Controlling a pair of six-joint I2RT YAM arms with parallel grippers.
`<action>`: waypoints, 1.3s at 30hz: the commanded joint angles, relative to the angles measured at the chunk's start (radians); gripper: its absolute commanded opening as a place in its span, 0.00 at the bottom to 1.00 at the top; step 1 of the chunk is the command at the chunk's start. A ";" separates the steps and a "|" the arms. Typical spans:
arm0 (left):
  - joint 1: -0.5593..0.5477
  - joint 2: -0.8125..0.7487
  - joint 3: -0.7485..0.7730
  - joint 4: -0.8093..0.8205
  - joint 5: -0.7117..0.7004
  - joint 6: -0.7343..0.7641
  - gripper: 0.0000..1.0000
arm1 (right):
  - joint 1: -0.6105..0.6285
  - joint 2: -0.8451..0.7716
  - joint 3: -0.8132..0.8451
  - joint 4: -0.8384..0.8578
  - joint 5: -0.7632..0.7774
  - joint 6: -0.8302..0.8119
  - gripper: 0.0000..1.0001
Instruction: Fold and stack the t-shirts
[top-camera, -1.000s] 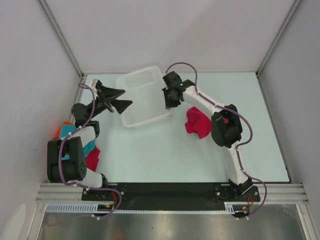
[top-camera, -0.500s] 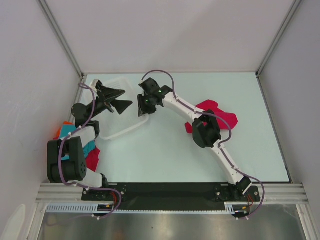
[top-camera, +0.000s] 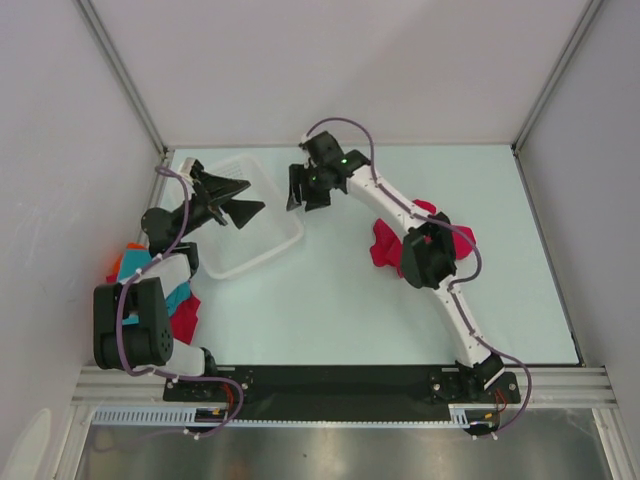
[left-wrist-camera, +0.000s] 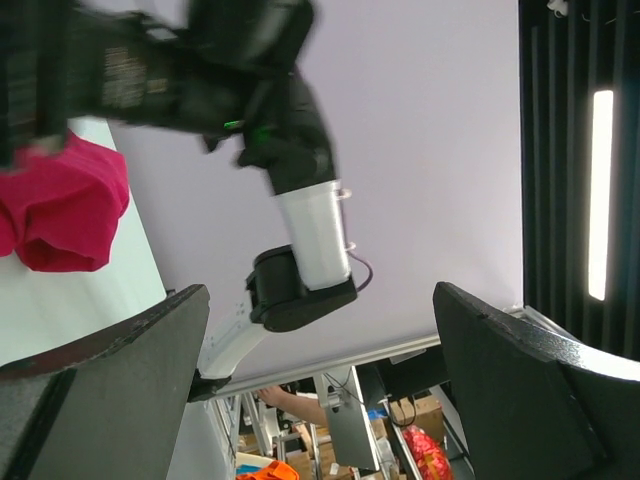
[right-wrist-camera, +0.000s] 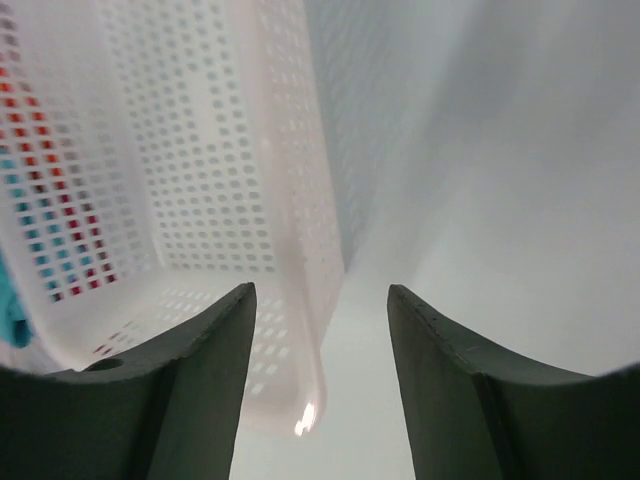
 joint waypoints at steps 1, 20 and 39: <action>-0.002 0.029 -0.045 0.429 0.019 0.041 1.00 | -0.056 -0.270 0.068 0.023 -0.044 -0.013 0.63; -0.425 0.354 0.045 0.426 0.029 0.110 0.99 | -0.116 -0.626 -0.480 0.091 0.005 -0.094 0.62; -0.574 0.330 0.988 -2.126 -0.956 1.731 1.00 | -0.198 -0.789 -0.694 0.157 0.010 -0.101 0.61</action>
